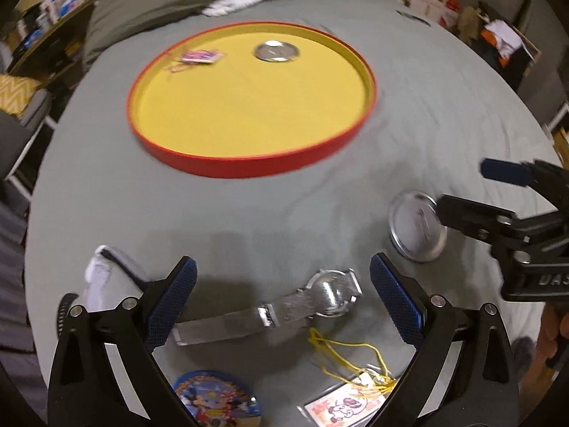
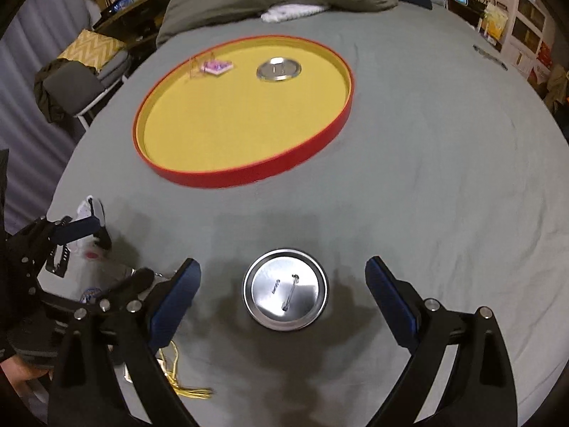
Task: Organize jewelry
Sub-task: 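Move the left tool to the silver mesh watch while the right tool approaches the second silver button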
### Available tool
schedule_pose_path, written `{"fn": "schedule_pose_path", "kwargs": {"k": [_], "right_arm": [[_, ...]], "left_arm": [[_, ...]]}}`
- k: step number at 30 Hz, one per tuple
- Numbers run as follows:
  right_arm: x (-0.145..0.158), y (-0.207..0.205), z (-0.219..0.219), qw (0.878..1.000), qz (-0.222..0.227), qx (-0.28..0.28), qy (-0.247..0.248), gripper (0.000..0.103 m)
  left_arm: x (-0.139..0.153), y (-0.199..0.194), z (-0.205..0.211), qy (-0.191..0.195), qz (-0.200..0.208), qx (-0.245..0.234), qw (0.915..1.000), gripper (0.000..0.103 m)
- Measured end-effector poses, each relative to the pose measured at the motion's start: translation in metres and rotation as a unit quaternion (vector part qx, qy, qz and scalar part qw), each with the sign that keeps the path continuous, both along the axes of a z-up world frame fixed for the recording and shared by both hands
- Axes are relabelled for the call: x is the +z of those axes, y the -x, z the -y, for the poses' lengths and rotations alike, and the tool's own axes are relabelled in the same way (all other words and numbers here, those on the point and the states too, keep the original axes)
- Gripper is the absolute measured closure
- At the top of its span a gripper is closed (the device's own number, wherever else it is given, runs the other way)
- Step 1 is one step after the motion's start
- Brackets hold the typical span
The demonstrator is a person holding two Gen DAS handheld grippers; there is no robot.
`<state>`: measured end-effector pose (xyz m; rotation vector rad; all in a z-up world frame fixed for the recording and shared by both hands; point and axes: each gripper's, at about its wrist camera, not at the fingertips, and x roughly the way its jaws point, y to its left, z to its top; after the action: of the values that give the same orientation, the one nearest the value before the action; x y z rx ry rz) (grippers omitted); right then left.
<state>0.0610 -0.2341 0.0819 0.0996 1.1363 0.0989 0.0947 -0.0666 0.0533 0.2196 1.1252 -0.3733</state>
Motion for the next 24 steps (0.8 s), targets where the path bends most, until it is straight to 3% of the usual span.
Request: {"fn": "schedule_pose_path", "kwargs": {"k": [10, 20, 24], "right_arm": [[-0.044, -0.012, 0.006, 0.998, -0.065, -0.006, -0.017, 0.013], [-0.067, -0.019, -0.002, 0.995, -0.098, 0.007, -0.008, 0.008], [-0.07, -0.022, -0.015, 0.994, -0.101, 0.025, 0.03, 0.007]], "left_arm": [[-0.042, 0.007, 0.033, -0.075, -0.026, -0.096, 0.9922, 0.008], [-0.057, -0.001, 0.034, -0.067, -0.056, -0.139, 0.9864, 0.006], [-0.058, -0.001, 0.033, -0.067, -0.054, -0.14, 0.9864, 0.006]]}}
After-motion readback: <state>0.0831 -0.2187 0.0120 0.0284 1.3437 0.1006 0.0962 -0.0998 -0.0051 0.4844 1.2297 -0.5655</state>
